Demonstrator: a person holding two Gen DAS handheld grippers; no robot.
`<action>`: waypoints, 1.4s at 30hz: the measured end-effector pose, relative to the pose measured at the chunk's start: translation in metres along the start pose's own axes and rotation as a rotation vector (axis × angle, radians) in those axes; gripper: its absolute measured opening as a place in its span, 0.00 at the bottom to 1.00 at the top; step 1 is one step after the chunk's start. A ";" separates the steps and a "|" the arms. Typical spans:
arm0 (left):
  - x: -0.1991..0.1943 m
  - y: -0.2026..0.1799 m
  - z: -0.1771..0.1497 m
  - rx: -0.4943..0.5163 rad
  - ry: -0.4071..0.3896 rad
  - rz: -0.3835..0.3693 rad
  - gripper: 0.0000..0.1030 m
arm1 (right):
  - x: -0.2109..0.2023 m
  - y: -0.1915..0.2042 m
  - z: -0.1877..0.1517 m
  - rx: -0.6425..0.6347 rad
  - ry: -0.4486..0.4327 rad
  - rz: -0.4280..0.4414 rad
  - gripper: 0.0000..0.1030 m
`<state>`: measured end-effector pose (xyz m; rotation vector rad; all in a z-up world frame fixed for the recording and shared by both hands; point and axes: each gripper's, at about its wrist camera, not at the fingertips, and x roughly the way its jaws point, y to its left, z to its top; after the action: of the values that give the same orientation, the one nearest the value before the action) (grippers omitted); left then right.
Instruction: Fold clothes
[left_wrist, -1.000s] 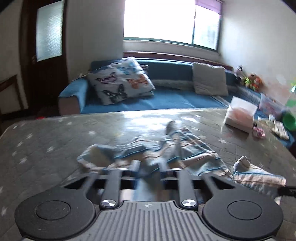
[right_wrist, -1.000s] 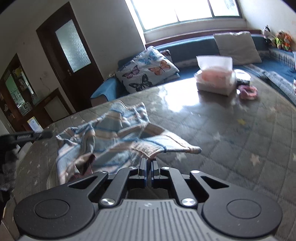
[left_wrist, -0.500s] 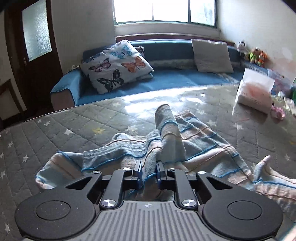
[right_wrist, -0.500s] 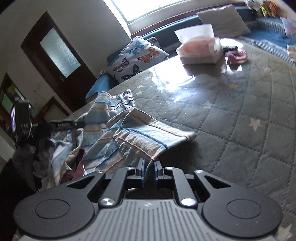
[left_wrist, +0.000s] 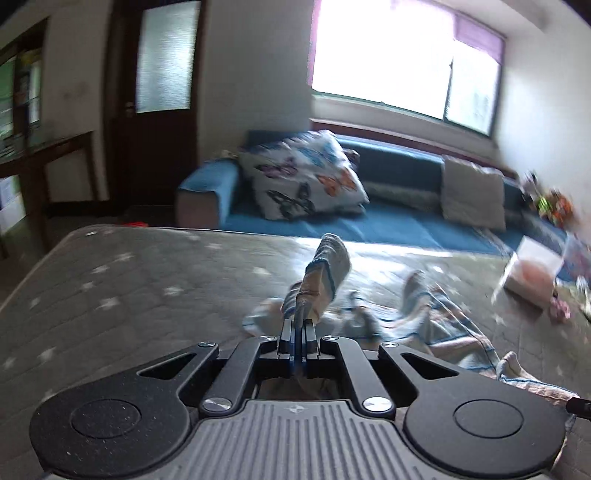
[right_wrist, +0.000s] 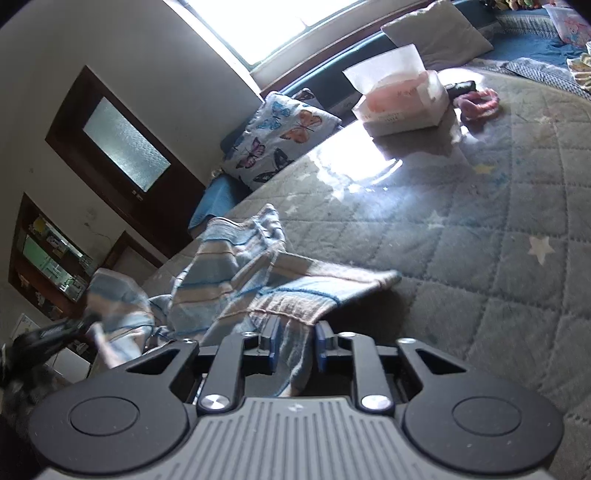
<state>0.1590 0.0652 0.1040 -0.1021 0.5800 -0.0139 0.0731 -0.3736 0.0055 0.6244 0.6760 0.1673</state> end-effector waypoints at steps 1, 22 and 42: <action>-0.010 0.010 -0.002 -0.020 -0.004 0.012 0.03 | -0.004 0.002 0.000 -0.005 -0.007 0.001 0.04; -0.131 0.096 -0.136 -0.134 0.299 0.088 0.08 | -0.110 0.004 -0.046 -0.159 0.044 -0.139 0.06; -0.042 0.068 -0.038 0.030 0.156 0.070 0.39 | -0.045 0.056 0.014 -0.398 0.108 -0.165 0.17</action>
<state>0.1021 0.1311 0.0888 -0.0521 0.7388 0.0377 0.0493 -0.3509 0.0708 0.1773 0.7691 0.1765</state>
